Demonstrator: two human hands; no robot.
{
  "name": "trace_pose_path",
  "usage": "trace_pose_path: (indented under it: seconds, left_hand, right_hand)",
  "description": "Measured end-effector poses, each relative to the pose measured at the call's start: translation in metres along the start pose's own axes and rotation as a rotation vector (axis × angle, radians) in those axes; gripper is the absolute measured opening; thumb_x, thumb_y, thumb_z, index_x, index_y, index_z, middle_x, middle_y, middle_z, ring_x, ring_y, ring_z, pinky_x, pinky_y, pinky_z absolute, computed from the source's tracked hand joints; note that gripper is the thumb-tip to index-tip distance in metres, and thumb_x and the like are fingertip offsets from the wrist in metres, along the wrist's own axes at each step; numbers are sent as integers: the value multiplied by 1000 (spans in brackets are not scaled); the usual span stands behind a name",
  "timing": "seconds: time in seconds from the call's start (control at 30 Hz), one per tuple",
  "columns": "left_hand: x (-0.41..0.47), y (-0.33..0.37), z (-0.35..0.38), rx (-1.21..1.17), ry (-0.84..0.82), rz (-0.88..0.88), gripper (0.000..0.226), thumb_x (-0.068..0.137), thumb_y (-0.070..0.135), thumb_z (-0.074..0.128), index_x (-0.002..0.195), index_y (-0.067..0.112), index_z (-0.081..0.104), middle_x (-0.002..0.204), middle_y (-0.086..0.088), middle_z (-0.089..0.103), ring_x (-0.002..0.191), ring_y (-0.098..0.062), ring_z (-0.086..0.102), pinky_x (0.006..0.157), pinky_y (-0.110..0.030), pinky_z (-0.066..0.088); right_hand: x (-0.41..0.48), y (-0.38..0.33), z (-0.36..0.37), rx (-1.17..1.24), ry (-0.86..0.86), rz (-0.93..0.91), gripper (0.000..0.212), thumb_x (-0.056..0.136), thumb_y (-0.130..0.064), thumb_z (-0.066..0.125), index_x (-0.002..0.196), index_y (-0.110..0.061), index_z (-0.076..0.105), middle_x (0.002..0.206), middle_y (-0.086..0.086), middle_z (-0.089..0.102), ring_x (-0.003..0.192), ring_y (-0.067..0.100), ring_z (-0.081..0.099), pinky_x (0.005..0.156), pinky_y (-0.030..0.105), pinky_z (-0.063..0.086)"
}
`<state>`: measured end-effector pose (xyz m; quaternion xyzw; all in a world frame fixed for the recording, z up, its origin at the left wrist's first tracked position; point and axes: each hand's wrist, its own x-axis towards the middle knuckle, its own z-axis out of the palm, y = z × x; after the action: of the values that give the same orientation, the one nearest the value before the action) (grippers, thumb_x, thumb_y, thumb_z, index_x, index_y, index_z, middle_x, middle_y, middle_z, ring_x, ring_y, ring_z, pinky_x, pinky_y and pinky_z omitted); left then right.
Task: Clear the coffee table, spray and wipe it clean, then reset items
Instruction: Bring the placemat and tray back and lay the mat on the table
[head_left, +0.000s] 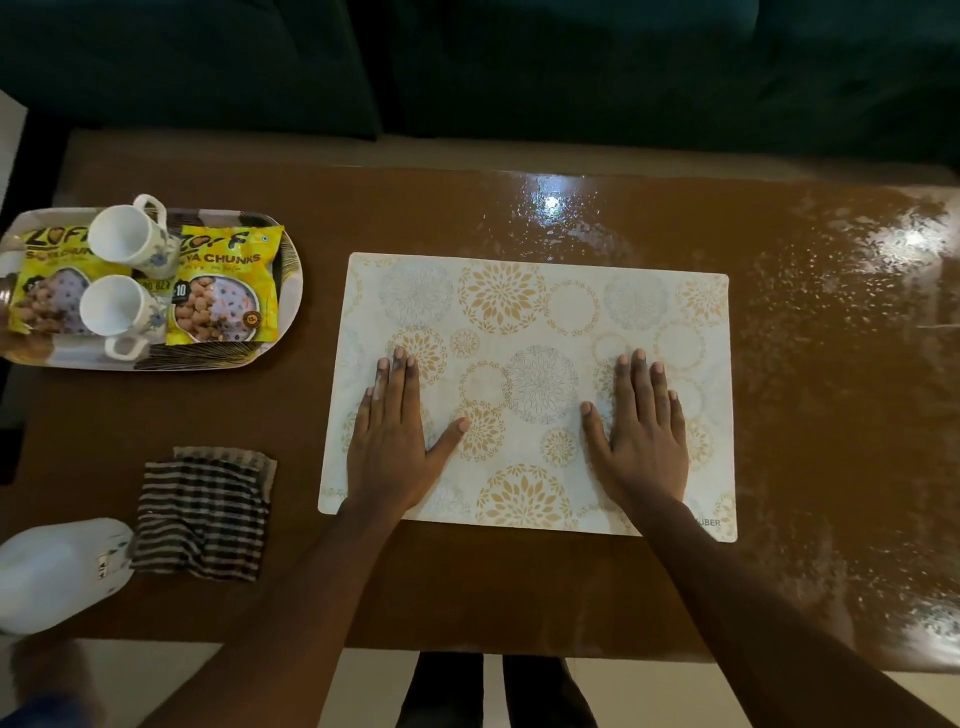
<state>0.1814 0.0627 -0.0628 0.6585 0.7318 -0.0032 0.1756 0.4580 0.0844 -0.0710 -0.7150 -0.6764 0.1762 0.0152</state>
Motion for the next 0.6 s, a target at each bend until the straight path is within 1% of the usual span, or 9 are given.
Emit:
trace_pose_path:
  seconds: [0.23,0.43,0.6]
  left_hand:
    - [-1,-1,2,8,2,-3,98,87,78,25,155,15,-4,163,-2,-8,150,-19,-7,120,-40,5]
    - [-3,0,2,1,-4,-7,97,87,78,23,155,15,-6,163,-2,-9,150,-18,-9,120,-38,4]
    - [-2,-1,-1,-41,-40,-8,99,85,79,25,155,16,-8,163,0,-12,149,-17,-12,120,-39,3]
  right_hand:
    - [0,0,-1,10,1,-3,74,97,-65,18,157,-27,-5,165,-8,-8,150,11,-13,123,38,1]
    - [-1,0,-3,6,-7,-11,75,97,-66,17,157,-28,-7,164,-8,-10,150,10,-14,123,37,0]
    - [0,0,-2,-1,-10,-7,74,97,-65,17,156,-28,-9,164,-8,-11,150,10,-15,122,36,-3]
